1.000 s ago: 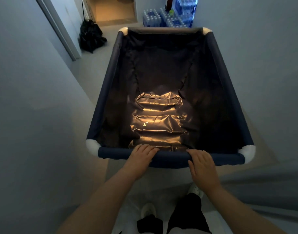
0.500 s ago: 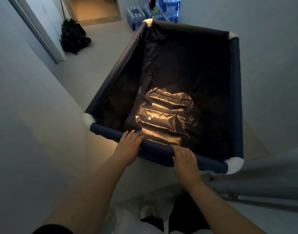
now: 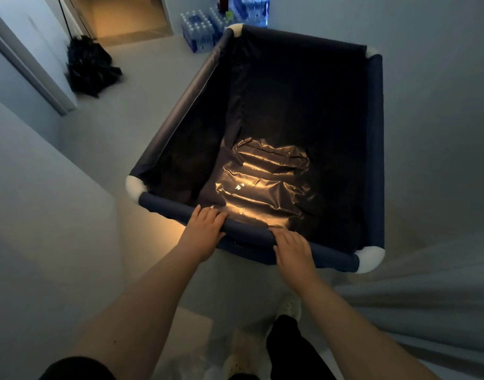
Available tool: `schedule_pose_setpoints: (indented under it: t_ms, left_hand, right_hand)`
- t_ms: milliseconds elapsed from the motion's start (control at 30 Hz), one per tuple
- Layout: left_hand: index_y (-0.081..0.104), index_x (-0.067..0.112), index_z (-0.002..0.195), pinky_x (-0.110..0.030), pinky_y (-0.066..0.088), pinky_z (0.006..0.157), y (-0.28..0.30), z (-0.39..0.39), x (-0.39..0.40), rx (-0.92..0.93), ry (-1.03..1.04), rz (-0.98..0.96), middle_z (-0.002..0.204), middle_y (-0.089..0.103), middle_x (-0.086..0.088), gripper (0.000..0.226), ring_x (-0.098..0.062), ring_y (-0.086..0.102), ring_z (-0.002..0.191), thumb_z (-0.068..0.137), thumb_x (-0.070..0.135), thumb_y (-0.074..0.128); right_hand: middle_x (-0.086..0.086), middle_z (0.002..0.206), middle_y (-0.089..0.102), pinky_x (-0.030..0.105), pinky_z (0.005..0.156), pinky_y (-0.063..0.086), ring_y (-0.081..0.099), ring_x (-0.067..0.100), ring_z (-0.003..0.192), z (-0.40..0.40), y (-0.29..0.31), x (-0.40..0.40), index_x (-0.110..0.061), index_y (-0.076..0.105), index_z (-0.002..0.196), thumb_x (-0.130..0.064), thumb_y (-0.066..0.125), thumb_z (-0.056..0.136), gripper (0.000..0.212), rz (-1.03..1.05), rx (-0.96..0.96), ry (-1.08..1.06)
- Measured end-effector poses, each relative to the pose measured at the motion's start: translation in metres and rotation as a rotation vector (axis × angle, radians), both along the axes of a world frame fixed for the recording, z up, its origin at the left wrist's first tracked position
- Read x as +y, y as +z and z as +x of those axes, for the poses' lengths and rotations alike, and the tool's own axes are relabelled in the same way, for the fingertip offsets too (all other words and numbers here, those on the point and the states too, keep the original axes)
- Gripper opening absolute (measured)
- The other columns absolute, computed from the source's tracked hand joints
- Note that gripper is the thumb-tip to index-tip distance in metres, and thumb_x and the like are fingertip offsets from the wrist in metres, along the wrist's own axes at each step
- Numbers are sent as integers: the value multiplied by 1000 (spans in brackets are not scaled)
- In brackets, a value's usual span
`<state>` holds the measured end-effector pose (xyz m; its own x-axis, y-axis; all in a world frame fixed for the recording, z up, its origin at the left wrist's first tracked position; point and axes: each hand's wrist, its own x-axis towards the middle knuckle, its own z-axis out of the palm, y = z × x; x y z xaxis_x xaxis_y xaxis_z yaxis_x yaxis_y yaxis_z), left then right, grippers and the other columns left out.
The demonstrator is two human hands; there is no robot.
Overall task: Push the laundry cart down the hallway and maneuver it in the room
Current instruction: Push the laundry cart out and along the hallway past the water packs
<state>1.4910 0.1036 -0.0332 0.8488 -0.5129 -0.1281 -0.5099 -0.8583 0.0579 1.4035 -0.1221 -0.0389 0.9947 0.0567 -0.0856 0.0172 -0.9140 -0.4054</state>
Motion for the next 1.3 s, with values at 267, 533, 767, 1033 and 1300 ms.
schedule_pose_setpoints:
  t_ms: [267,533,767,1033,1300]
  left_hand:
    - [29,16,141,-43,11,115,5,67,-47,27,52,47,140,41,-8,48,-26,32,131,97,33,41]
    - [28,17,140,-44,12,116,6,139,-96,39,120,45,140,41,-7,48,-26,32,131,97,33,40]
    - [30,17,139,-43,12,114,9,208,-134,44,157,19,137,44,-6,48,-25,35,128,96,35,42]
    - [27,17,139,-40,17,113,5,298,-169,33,162,26,134,45,-4,48,-25,37,124,97,37,38]
    - [25,15,139,-38,26,106,5,365,-199,14,239,38,129,47,-5,46,-25,41,118,99,34,35]
  right_hand:
    - [3,132,51,35,110,24,43,21,120,76,-1,-45,-14,41,134,-12,45,94,41,20,-21,31]
    - [0,137,46,34,111,21,39,19,124,167,-2,-103,-17,38,137,-14,42,95,42,1,-2,108]
    - [4,131,52,33,107,23,45,23,119,252,4,-145,-15,44,133,-11,49,93,41,-10,-50,186]
    - [5,122,61,38,104,33,55,26,111,362,0,-190,-14,50,127,-9,60,86,43,-76,-84,240]
    - [8,125,59,39,109,27,52,27,115,451,5,-217,-12,50,129,-8,57,89,41,-87,-75,284]
